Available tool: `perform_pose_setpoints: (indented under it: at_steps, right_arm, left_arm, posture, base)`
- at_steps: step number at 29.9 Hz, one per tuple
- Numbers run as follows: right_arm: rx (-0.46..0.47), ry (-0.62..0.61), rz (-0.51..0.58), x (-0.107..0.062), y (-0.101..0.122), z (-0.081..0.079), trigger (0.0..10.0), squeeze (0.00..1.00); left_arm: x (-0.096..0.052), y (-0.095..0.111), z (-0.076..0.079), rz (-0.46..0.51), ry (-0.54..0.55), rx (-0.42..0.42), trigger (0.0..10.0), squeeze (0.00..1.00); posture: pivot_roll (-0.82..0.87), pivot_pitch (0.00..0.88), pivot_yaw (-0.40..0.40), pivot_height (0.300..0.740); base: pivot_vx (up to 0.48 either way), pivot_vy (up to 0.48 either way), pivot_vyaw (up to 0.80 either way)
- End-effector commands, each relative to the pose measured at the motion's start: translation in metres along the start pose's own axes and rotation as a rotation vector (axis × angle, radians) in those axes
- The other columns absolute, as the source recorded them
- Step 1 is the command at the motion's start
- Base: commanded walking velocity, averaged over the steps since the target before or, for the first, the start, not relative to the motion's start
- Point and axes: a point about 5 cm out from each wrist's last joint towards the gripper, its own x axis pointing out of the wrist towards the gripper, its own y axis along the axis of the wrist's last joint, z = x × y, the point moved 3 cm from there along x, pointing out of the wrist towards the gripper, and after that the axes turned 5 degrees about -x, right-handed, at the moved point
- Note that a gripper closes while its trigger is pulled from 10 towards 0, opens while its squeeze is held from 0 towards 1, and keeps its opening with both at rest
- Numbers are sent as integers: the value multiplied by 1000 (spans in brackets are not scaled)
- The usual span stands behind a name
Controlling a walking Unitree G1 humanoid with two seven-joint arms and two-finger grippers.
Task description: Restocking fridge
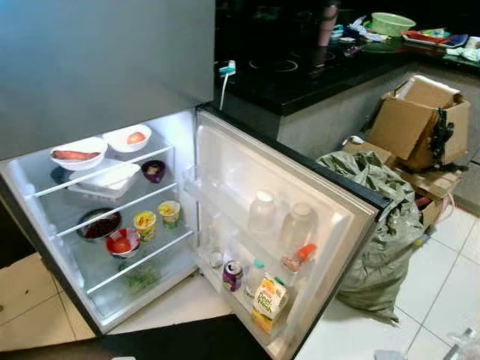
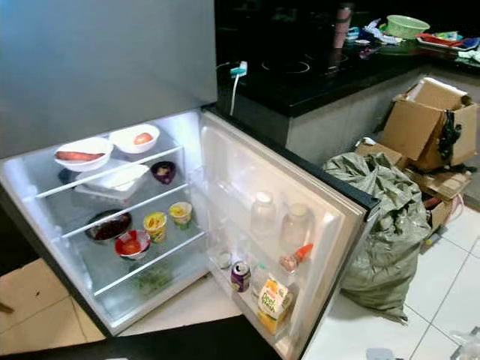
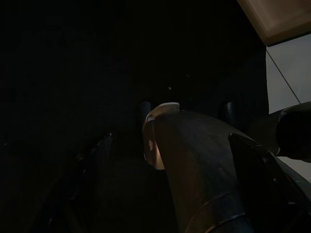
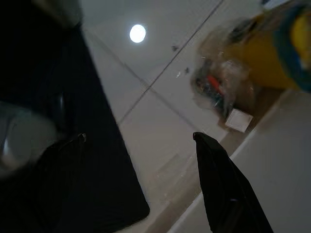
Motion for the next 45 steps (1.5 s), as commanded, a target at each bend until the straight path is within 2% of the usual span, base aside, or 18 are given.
perform_pose_setpoints:
  at_steps: [1,3,5,6,9,10,12,14,17,19,20,22,26,30,34,37,42,45]
  right_arm:
    - [76,-55,68,0,20,15,10000,0]
    - [122,-84,105,0,31,24,10000,0]
    - [250,-125,198,-3,56,43,10000,0]
    - [250,-125,198,-3,56,43,10000,0]
    - [448,-114,407,-14,110,68,10000,0]
    - [448,-114,407,-14,110,68,10000,0]
    - [529,-56,529,-22,140,75,10000,0]
    - [539,37,625,-29,162,73,10000,0]
    - [534,72,655,-32,169,71,10000,0]
    - [519,193,712,-37,179,64,10000,0]
    - [519,193,712,-37,179,64,10000,0]
    - [490,393,754,-43,183,49,10000,0]
    - [457,543,777,-48,182,38,10000,0]
    - [355,806,761,-56,171,17,10000,0]
    - [295,927,739,-61,165,4,10000,0]
    - [232,1104,718,-69,158,-14,10000,0]
    - [187,1284,693,-79,151,-37,10000,0]
    - [159,1330,674,-81,147,-46,10000,0]
  left_arm:
    - [-1,-12,2,-40,-4,-3,10000,0]
    - [-1,-12,2,-40,-4,-3,10000,0]
    - [-2,-12,2,-41,-5,-1,10000,0]
    - [-2,-12,2,-41,-5,-1,10000,0]
    - [-2,-12,2,-42,-8,0,10000,0]
    - [-2,-12,2,-42,-8,0,10000,0]
    - [-2,-12,2,-44,-10,3,10000,0]
    - [-2,-13,2,-45,-12,5,10000,0]
    - [-2,-13,2,-46,-13,5,10000,0]
    - [-2,-13,3,-47,-15,6,10000,0]
    - [-2,-13,3,-47,-15,6,10000,0]
    - [-2,-14,3,-49,-15,8,10000,0]
    - [-2,-14,3,-51,-14,8,10000,0]
    - [-2,-16,3,-57,-15,10,10000,0]
    - [-2,-16,3,-57,-15,10,10000,0]
    - [-2,-16,2,-57,-16,11,10000,0]
    - [-2,-15,3,-56,-19,12,10000,0]
    - [-2,-15,3,-57,-20,11,10000,0]
  posture:
    - [-60,12,-59,740]
    - [-60,13,-59,740]
    - [-61,13,-59,740]
    - [-61,13,-59,740]
    - [-60,15,-59,740]
    - [-60,15,-59,740]
    - [-60,14,-59,740]
    - [-60,12,-59,740]
    - [-60,13,-59,740]
    - [-60,12,-60,740]
    - [-60,12,-60,740]
    - [-59,13,-61,740]
    - [-61,13,-61,740]
    - [-62,10,-61,740]
    - [-62,10,-61,740]
    - [-64,8,-60,740]
    - [-66,13,-59,740]
    - [-66,13,-59,740]
  base:
    - [0,0,0]
    - [0,0,0]
    - [0,0,0]
    - [0,0,0]
    - [0,0,0]
    - [0,0,0]
    - [0,0,0]
    - [0,0,0]
    - [0,0,0]
    - [0,0,0]
    - [0,0,0]
    - [0,0,0]
    - [0,0,0]
    - [0,0,0]
    - [0,0,0]
    - [0,0,0]
    - [0,0,0]
    - [0,0,0]
